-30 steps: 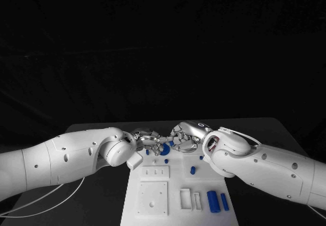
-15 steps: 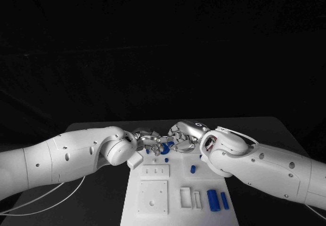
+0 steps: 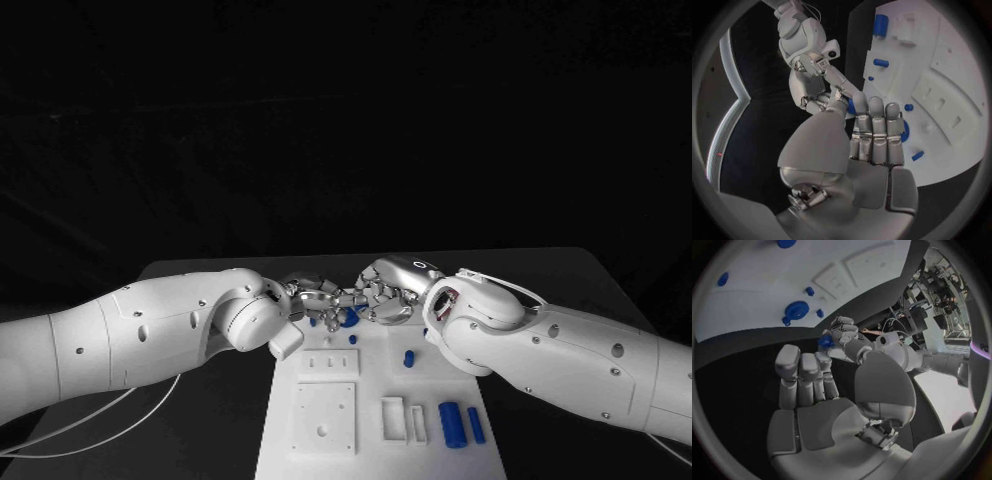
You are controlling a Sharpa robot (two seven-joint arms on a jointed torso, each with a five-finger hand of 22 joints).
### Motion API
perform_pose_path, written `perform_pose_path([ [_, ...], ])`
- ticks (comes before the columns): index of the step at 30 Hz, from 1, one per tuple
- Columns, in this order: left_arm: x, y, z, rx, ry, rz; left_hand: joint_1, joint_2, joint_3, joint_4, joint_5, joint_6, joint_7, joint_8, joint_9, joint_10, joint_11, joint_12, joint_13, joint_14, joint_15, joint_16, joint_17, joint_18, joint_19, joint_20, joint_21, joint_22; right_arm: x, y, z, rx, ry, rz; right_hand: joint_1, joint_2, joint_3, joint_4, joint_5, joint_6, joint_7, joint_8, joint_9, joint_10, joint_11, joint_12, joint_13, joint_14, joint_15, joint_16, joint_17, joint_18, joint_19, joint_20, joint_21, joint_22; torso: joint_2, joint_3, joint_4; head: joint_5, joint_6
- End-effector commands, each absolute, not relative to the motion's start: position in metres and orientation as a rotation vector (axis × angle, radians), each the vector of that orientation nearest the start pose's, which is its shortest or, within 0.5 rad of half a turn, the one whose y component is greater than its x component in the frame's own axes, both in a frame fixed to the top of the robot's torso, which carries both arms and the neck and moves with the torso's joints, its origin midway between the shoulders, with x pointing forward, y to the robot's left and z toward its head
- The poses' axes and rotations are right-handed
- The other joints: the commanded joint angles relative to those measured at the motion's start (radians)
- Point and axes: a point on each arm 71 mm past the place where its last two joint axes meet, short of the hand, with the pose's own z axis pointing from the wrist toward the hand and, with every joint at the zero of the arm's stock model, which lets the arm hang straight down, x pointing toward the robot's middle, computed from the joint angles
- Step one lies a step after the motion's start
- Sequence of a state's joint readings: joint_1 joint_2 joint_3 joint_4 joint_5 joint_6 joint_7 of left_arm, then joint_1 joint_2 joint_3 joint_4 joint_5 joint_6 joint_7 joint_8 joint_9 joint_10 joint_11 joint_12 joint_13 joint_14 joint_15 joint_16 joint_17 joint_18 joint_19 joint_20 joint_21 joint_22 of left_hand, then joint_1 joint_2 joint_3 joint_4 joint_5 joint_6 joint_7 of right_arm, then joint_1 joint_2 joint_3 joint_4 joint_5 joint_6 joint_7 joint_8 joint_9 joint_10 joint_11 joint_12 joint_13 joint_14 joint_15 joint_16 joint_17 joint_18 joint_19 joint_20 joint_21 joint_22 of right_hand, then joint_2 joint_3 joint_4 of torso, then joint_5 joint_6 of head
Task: Assemble the parts on the task board
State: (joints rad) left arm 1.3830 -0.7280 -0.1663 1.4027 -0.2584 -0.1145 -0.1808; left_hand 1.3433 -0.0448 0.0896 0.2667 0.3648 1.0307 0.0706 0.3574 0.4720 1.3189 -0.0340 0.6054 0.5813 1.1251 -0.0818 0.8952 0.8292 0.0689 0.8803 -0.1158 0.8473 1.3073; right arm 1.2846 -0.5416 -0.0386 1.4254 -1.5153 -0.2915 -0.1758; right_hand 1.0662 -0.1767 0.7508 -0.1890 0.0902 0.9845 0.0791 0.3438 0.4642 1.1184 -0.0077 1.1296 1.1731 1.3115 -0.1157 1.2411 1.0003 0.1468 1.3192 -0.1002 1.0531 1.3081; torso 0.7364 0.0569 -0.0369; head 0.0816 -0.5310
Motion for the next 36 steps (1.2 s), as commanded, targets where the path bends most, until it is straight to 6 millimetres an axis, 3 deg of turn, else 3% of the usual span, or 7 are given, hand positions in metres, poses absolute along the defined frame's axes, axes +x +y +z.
perform_pose_path([
  [1, 0.5129, 0.1735, -0.1713, -0.857, 2.088, -1.178, 0.019, -0.001, -0.003, -0.009, 0.029, 0.001, 0.001, -0.001, 0.008, -0.007, -0.004, 0.003, 0.001, -0.008, -0.001, 0.005, -0.003, -0.011, -0.012, -0.063, 0.006, 0.008, 0.5020, -0.0734, -0.1463, -0.328, 1.592, 0.720, -0.009, -0.002, 0.004, 0.001, 0.006, 0.024, 0.018, 0.003, 0.001, 0.000, -0.007, 0.005, 0.001, 0.001, -0.007, -0.006, 0.001, 0.115, -0.001, -0.009, 0.002, 0.013, 0.000, 0.0000, 0.0001, -0.001, 0.000],
  [7, 0.5121, 0.1732, -0.1711, -0.863, 2.092, -1.195, 0.018, -0.040, -0.019, 0.003, 0.196, 0.001, 0.003, -0.005, 0.027, -0.022, -0.001, 0.002, 0.005, -0.021, 0.005, 0.009, -0.013, -0.015, -0.024, -0.058, 0.006, 0.004, 0.5027, -0.0740, -0.1470, -0.329, 1.596, 0.716, -0.010, -0.001, 0.004, 0.002, 0.007, 0.025, 0.018, 0.003, 0.001, 0.000, -0.007, 0.005, 0.001, 0.001, -0.007, -0.007, 0.002, 0.115, -0.001, -0.009, 0.002, 0.013, 0.000, -0.0003, -0.0001, 0.000, 0.000],
  [11, 0.5118, 0.1727, -0.1711, -0.866, 2.092, -1.201, -0.022, -0.070, -0.021, 0.019, 0.265, 0.003, 0.004, -0.004, 0.046, -0.045, 0.002, 0.012, 0.015, -0.043, 0.012, 0.022, -0.012, -0.018, -0.039, -0.053, 0.006, 0.005, 0.5027, -0.0738, -0.1478, -0.330, 1.598, 0.716, -0.010, -0.001, 0.004, 0.002, 0.007, 0.025, 0.018, 0.004, 0.001, 0.000, -0.007, 0.005, 0.001, 0.001, -0.007, -0.007, 0.002, 0.115, -0.001, -0.009, 0.002, 0.013, 0.000, -0.0003, 0.0001, 0.000, 0.000],
  [16, 0.5121, 0.1727, -0.1710, -0.869, 2.091, -1.204, -0.128, -0.076, -0.008, 0.019, 0.328, -0.003, 0.006, -0.002, 0.090, -0.085, 0.005, 0.038, 0.033, -0.080, 0.019, 0.049, -0.014, -0.017, -0.066, -0.045, 0.009, 0.008, 0.5026, -0.0731, -0.1491, -0.332, 1.604, 0.716, -0.010, -0.001, 0.004, 0.001, 0.007, 0.026, 0.018, 0.004, 0.002, 0.000, -0.007, 0.005, 0.001, 0.001, -0.007, -0.007, 0.002, 0.115, -0.001, -0.009, 0.002, 0.012, 0.000, -0.0006, 0.0004, 0.000, -0.001],
  [23, 0.5126, 0.1728, -0.1712, -0.870, 2.091, -1.202, -0.141, -0.067, 0.012, 0.003, 0.368, 0.007, 0.000, 0.016, 0.143, -0.104, 0.000, 0.066, 0.047, -0.099, 0.021, 0.078, -0.014, -0.017, -0.085, -0.042, 0.017, 0.013, 0.5032, -0.0732, -0.1495, -0.330, 1.607, 0.716, -0.012, -0.002, 0.003, 0.002, 0.007, 0.027, 0.018, 0.004, 0.002, 0.000, -0.007, 0.005, 0.002, 0.001, -0.008, -0.007, 0.002, 0.115, -0.001, -0.009, 0.002, 0.012, 0.000, -0.0005, -0.0001, 0.000, -0.002],
  [33, 0.5119, 0.1718, -0.1717, -0.856, 2.106, -1.205, -0.195, -0.053, 0.064, -0.090, 0.419, 0.003, -0.009, 0.036, 0.284, -0.150, -0.006, 0.150, 0.079, -0.142, 0.019, 0.159, -0.018, -0.023, -0.117, -0.043, 0.046, 0.016, 0.5031, -0.0725, -0.1505, -0.330, 1.613, 0.717, -0.013, -0.002, 0.002, 0.002, 0.007, 0.027, 0.017, 0.004, 0.002, 0.000, -0.007, 0.005, 0.002, 0.001, -0.008, -0.007, 0.002, 0.115, -0.001, -0.009, 0.002, 0.012, 0.000, -0.0006, 0.0002, -0.001, -0.003],
  [36, 0.5114, 0.1715, -0.1719, -0.849, 2.115, -1.209, -0.290, -0.044, 0.148, -0.238, 0.427, 0.008, -0.011, 0.017, 0.345, -0.164, -0.007, 0.177, 0.072, -0.156, 0.020, 0.189, -0.040, -0.027, -0.126, -0.043, 0.060, 0.012, 0.5035, -0.0727, -0.1508, -0.330, 1.614, 0.716, -0.013, -0.002, 0.002, 0.002, 0.007, 0.027, 0.017, 0.004, 0.003, 0.000, -0.008, 0.005, 0.002, 0.001, -0.008, -0.007, 0.002, 0.115, -0.001, -0.009, 0.002, 0.012, 0.000, -0.0009, 0.0006, -0.002, -0.003],
])
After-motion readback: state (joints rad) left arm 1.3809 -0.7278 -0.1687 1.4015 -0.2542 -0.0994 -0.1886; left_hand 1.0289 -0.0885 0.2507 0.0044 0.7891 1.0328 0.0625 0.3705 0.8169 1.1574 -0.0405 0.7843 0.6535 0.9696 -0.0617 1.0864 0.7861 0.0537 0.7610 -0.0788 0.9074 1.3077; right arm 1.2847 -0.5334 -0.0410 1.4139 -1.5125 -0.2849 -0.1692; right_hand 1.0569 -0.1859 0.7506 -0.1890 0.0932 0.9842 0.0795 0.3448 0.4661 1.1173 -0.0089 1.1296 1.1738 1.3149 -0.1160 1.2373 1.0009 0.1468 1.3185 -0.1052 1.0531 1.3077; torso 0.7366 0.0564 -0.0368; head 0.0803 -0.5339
